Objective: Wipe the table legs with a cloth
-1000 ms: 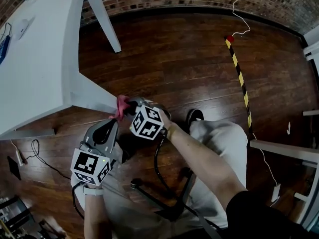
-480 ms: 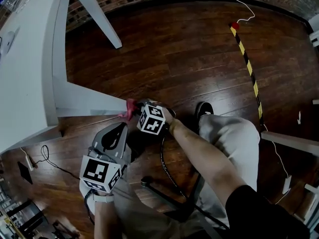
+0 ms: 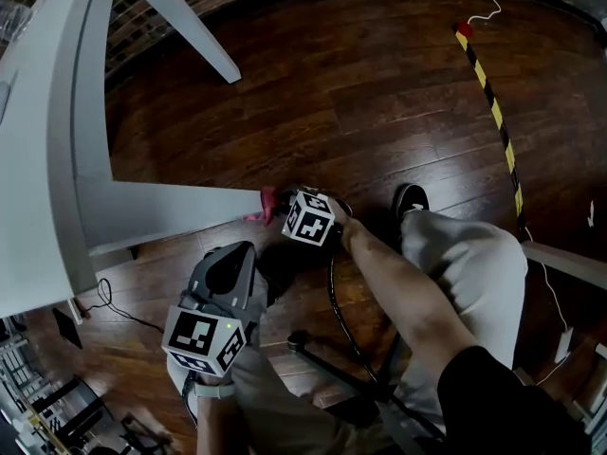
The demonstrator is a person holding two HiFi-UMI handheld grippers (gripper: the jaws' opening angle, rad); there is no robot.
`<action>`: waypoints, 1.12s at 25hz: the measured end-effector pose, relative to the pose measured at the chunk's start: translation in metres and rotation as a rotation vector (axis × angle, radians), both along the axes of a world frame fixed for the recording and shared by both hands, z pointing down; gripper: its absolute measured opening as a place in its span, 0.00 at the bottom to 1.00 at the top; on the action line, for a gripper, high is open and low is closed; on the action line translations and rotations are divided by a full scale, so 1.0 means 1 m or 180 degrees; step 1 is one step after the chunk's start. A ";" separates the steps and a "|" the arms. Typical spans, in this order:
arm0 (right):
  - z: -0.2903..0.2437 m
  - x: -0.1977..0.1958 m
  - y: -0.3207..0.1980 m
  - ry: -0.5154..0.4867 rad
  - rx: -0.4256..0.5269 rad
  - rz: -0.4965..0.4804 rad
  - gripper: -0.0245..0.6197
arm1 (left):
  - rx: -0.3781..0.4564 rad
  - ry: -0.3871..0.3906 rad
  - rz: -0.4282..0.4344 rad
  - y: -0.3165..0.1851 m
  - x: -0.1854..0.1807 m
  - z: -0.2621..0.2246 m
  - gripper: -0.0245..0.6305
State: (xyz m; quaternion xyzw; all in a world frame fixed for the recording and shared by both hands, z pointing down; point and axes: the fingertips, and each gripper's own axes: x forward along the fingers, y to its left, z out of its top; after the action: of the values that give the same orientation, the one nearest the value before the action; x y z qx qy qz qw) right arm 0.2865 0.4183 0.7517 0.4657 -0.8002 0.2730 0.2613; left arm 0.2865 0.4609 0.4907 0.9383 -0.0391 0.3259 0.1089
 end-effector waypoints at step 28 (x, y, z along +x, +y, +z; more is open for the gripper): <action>0.094 0.002 -0.007 -0.0264 -0.0440 0.0017 0.11 | -0.0518 -0.0226 -0.0452 0.090 -0.014 0.072 0.04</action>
State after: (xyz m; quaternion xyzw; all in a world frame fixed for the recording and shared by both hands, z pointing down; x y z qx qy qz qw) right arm 0.2881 0.4115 0.8460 0.4369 -0.7884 0.3473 0.2588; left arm 0.2722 0.5513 0.5626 0.9091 -0.0827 0.3525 0.2061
